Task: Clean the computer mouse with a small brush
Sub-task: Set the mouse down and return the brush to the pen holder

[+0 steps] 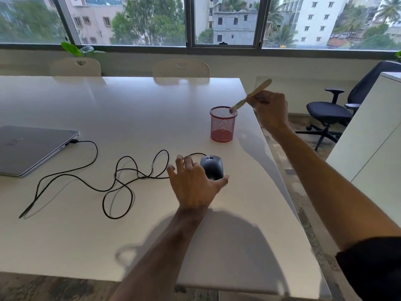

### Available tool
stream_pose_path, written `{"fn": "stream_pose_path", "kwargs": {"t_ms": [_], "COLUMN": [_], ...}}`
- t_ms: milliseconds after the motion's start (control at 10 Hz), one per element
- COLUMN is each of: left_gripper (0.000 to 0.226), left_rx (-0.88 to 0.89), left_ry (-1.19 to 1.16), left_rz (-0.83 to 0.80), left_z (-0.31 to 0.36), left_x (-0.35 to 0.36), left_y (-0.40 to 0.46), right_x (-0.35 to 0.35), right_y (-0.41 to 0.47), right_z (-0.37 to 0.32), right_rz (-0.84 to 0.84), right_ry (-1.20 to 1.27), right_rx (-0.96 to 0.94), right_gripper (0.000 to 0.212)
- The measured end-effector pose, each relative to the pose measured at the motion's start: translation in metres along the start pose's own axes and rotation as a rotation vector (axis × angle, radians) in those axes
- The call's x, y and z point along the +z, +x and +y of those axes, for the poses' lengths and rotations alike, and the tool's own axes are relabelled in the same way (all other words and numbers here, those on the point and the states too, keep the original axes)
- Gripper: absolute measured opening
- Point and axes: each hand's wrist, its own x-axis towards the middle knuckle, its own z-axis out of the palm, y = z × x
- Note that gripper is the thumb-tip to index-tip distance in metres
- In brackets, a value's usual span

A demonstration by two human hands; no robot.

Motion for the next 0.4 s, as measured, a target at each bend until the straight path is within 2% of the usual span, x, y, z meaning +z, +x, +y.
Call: {"fn": "stream_pose_path", "kwargs": {"t_ms": [100,200,300,400], "left_gripper": [0.101,0.105,0.107,0.105], "left_rx": [-0.011,-0.028,-0.026,-0.021], "left_ry": [0.009,-0.001,-0.031,-0.078], "left_rz": [-0.019,-0.027,-0.054,-0.07], "left_z": [-0.002,-0.002,-0.004,-0.005], "left_x": [0.0,-0.001,-0.007,-0.011], "left_y": [0.0,0.001,0.002,0.0], "right_x": [0.021,0.034,0.048,0.052], "right_y": [0.016,0.025,0.035,0.029], "right_z": [0.008,0.012,0.02,0.025], "right_rz": [0.036,0.005,-0.111,-0.128], "right_ry": [0.022,0.025,-0.086,-0.191], "right_rx": [0.095,0.15,0.259,0.331], "right_gripper": [0.019,0.019,0.036,0.056]}}
